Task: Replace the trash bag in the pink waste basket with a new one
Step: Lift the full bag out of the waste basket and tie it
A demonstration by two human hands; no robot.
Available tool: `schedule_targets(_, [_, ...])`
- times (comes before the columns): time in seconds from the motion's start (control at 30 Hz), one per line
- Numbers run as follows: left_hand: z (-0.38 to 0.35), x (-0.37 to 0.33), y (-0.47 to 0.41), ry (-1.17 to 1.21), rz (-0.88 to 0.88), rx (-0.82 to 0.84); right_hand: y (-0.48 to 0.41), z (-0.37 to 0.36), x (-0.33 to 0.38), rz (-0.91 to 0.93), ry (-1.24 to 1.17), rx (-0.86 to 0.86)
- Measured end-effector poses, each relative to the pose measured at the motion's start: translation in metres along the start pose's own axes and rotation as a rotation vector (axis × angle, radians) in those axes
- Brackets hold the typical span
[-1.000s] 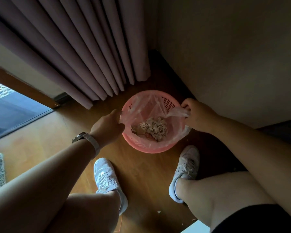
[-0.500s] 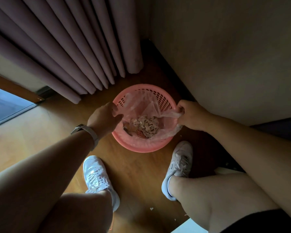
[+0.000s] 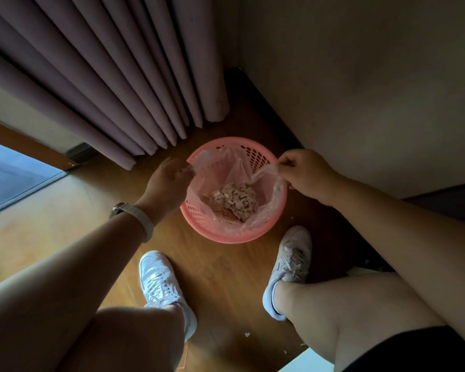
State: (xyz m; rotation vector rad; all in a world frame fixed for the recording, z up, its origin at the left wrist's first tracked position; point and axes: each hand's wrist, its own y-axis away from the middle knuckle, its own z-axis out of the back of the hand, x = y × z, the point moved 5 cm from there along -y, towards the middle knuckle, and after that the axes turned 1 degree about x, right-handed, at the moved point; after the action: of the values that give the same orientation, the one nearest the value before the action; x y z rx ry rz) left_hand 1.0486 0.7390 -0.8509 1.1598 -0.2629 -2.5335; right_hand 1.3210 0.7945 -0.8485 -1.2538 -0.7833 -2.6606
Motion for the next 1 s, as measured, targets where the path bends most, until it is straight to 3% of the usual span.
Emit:
schedule_targets(0.13, [0.007,-0.018,0.015,0.440,0.166,0.121,0.008,-0.004,0.023,-0.086,-0.310,0.051])
schedule_targets(0.3, [0.015,-0.063,0.032,0.258,0.029,0.101,0.018,-0.007,0.060,-0.082,-0.503,0.113])
schedule_targets(0.4, [0.019,-0.082,0.039,0.312,0.011,0.012,0.022,-0.011,0.078,-0.072,-0.605,0.066])
schedule_targets(0.53, [0.018,-0.085,0.045,0.482,0.091,-0.068,0.022,-0.015,0.092,-0.028,-0.657,0.024])
schedule_targets(0.73, [-0.002,-0.084,0.046,0.524,0.074,0.096,0.017,-0.020,0.103,0.016,-0.588,0.140])
schedule_targets(1.0, [0.007,-0.089,0.039,0.655,0.095,0.094,0.012,-0.023,0.106,0.048,-0.547,0.271])
